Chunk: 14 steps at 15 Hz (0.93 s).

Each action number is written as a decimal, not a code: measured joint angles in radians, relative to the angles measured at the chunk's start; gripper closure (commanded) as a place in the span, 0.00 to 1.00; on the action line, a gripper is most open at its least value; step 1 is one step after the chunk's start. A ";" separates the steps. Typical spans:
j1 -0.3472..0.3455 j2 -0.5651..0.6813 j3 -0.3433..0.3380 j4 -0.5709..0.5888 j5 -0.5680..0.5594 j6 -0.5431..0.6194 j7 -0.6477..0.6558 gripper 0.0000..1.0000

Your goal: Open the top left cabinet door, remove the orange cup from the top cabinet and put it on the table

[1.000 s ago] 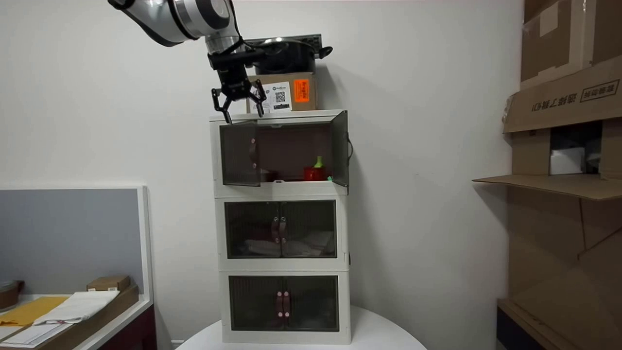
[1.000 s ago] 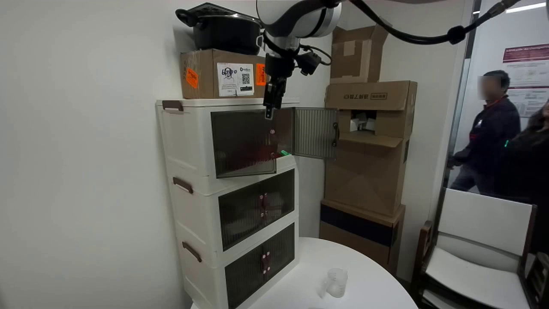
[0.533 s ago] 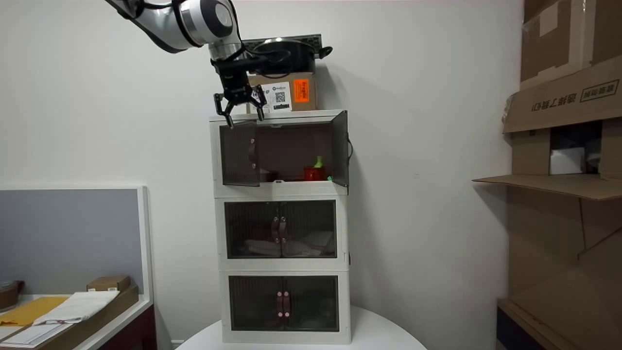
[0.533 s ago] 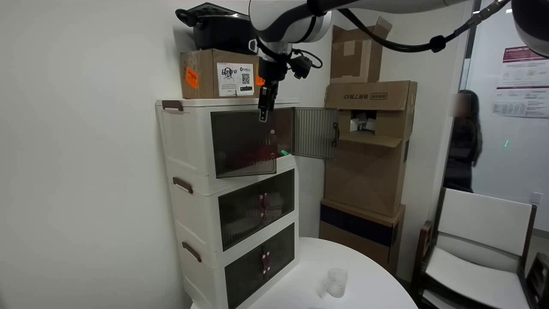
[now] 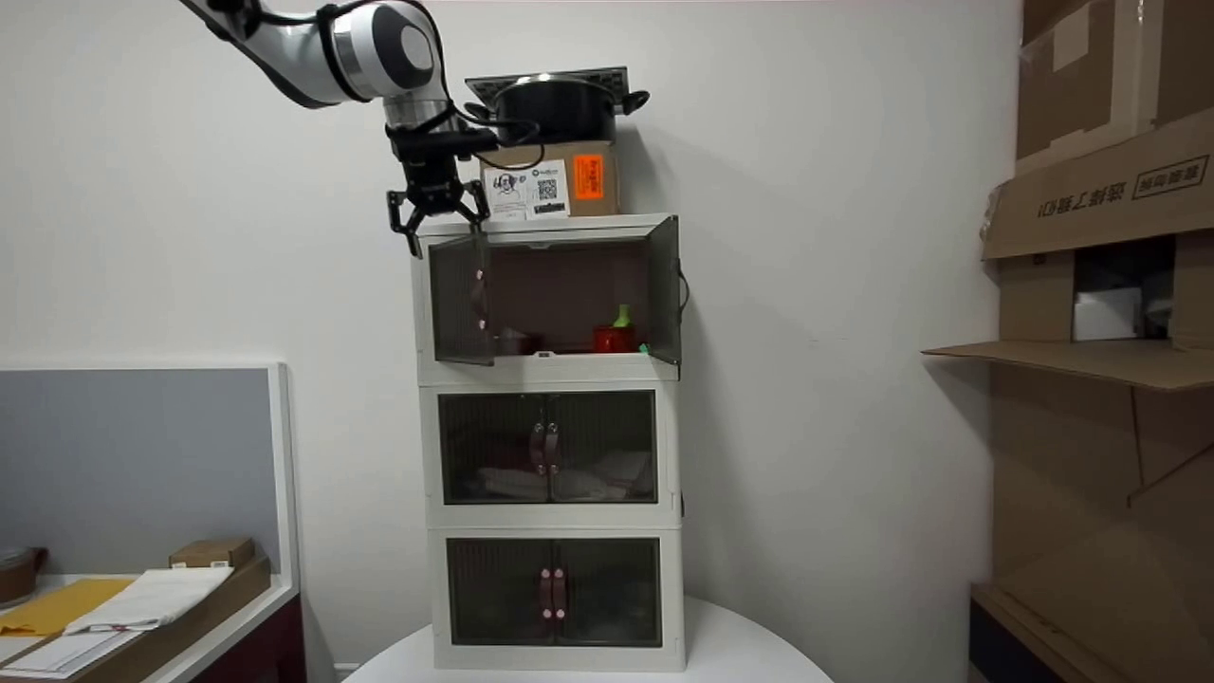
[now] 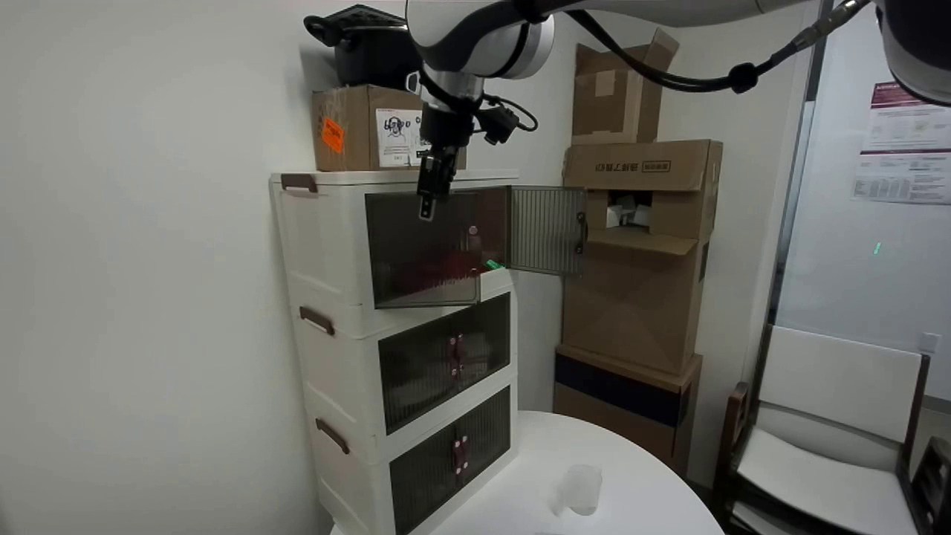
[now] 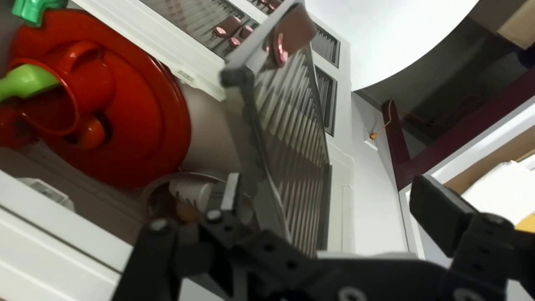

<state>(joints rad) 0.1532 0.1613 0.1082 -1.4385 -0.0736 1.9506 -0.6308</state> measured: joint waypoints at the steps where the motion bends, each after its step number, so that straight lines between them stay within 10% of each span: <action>1: 0.006 -0.001 0.006 -0.002 0.008 0.002 0.025 0.00; 14: 0.043 -0.076 0.045 -0.103 0.062 0.135 0.519 0.00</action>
<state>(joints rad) 0.1966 0.0849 0.1533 -1.5419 -0.0118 2.0861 -0.1119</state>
